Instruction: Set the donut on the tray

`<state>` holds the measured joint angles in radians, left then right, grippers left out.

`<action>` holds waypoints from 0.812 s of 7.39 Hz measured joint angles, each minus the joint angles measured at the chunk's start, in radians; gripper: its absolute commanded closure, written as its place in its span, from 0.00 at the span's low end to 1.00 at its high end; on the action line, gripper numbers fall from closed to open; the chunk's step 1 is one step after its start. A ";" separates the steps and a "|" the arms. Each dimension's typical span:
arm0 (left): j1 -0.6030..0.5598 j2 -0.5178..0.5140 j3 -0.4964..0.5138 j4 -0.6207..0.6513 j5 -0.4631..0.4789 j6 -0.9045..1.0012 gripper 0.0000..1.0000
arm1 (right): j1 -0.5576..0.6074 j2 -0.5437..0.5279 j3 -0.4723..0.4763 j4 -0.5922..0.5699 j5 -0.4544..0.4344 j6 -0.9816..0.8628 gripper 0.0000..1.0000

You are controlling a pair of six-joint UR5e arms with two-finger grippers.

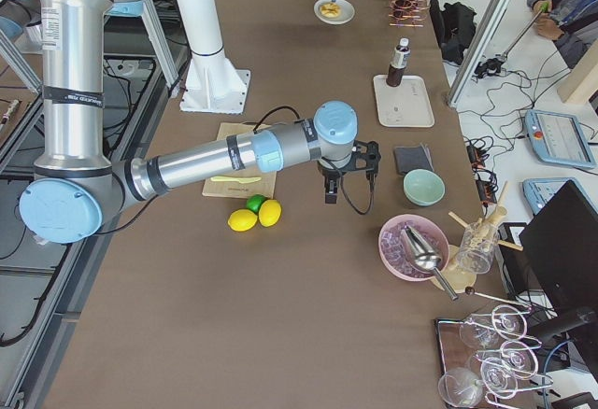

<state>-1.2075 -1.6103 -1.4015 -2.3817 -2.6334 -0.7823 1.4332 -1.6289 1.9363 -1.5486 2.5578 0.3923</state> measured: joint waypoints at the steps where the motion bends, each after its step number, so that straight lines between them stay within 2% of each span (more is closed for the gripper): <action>1: 0.015 -0.015 -0.057 -0.001 -0.017 -0.085 1.00 | -0.052 0.044 0.016 0.008 -0.001 0.111 0.00; 3: 0.116 -0.088 -0.167 -0.002 0.008 -0.336 1.00 | -0.176 0.137 0.023 0.089 -0.023 0.368 0.00; 6: 0.316 -0.225 -0.258 -0.001 0.182 -0.681 1.00 | -0.392 0.281 0.027 0.230 -0.144 0.800 0.00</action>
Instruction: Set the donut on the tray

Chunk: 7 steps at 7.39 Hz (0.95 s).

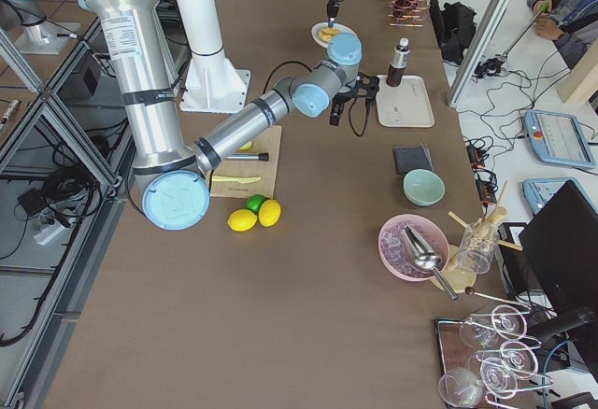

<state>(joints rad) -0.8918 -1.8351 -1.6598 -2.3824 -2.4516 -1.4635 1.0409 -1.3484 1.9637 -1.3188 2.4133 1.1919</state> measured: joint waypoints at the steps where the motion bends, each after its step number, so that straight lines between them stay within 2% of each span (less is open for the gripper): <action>1: 0.046 -0.046 -0.005 0.002 0.048 -0.085 1.00 | -0.071 0.048 0.004 0.014 -0.059 0.107 0.00; 4: 0.154 -0.141 -0.032 0.029 0.182 -0.260 1.00 | -0.285 0.151 0.008 0.022 -0.264 0.273 0.00; 7: 0.229 -0.168 -0.124 0.156 0.272 -0.290 1.00 | -0.401 0.210 0.001 0.023 -0.329 0.348 0.01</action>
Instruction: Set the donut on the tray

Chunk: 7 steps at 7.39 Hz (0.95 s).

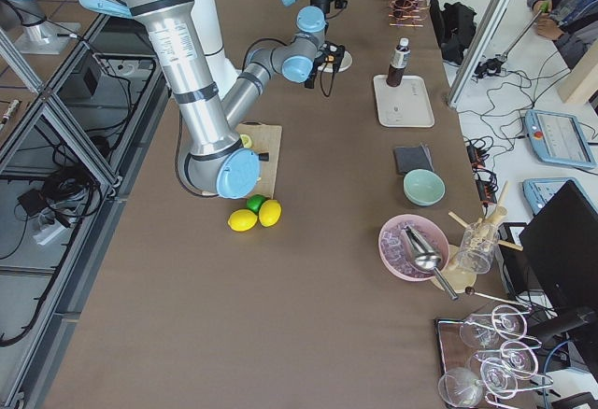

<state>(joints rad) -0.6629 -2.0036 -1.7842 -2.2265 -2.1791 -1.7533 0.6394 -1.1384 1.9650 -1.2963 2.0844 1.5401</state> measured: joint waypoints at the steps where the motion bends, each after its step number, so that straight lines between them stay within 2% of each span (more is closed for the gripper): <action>1: 0.011 -0.005 -0.012 0.019 0.009 -0.001 1.00 | -0.032 0.009 -0.004 0.000 -0.031 0.015 0.02; 2: 0.023 -0.006 -0.017 0.027 0.014 -0.001 1.00 | -0.057 0.012 -0.009 0.000 -0.053 0.026 0.04; 3: 0.029 -0.007 -0.018 0.030 0.015 -0.001 1.00 | -0.070 0.013 -0.012 0.000 -0.064 0.033 0.25; 4: 0.031 -0.007 -0.018 0.031 0.016 -0.001 1.00 | -0.080 0.014 -0.014 0.000 -0.076 0.037 0.55; 5: 0.032 -0.008 -0.019 0.031 0.016 0.000 1.00 | -0.087 0.014 -0.014 0.000 -0.093 0.038 0.66; 6: 0.032 -0.009 -0.019 0.031 0.016 0.000 1.00 | -0.091 0.014 -0.015 0.000 -0.103 0.038 0.85; 7: 0.032 -0.009 -0.021 0.031 0.016 0.000 1.00 | -0.093 0.014 -0.015 0.000 -0.108 0.036 1.00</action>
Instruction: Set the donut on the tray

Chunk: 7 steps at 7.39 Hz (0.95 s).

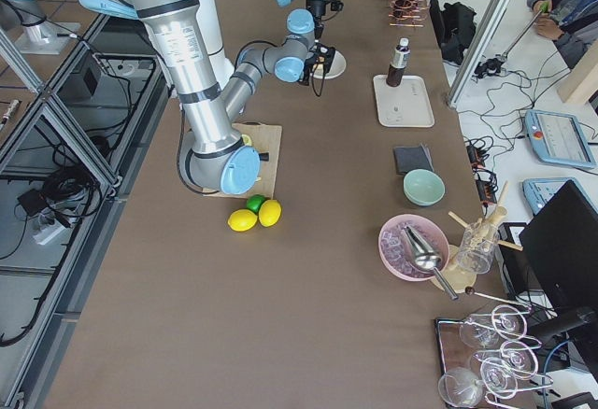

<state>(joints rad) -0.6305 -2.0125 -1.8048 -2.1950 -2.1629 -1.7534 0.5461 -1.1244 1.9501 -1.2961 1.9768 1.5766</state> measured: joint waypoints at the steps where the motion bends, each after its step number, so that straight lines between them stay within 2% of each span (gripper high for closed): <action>1: 0.000 -0.001 -0.001 0.000 0.000 0.000 1.00 | 0.000 0.000 0.000 0.001 -0.002 0.000 1.00; 2: 0.002 -0.003 -0.001 0.000 0.000 0.000 1.00 | 0.000 0.000 0.002 0.001 -0.002 0.000 1.00; 3: 0.003 -0.008 0.000 0.001 0.000 0.000 0.95 | 0.001 0.000 0.003 0.002 -0.003 0.000 1.00; 4: 0.003 -0.013 0.002 0.000 -0.001 0.000 0.27 | 0.003 0.000 0.003 0.013 -0.004 0.000 1.00; 5: 0.004 -0.020 0.002 0.000 -0.002 0.000 0.04 | 0.006 -0.001 0.002 0.028 -0.004 0.003 1.00; 7: 0.005 -0.028 0.006 0.001 -0.002 0.000 0.03 | 0.019 0.000 0.000 0.047 -0.003 0.009 1.00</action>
<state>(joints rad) -0.6252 -2.0403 -1.7987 -2.1941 -2.1647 -1.7534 0.5654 -1.1246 1.9504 -1.2496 1.9739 1.5859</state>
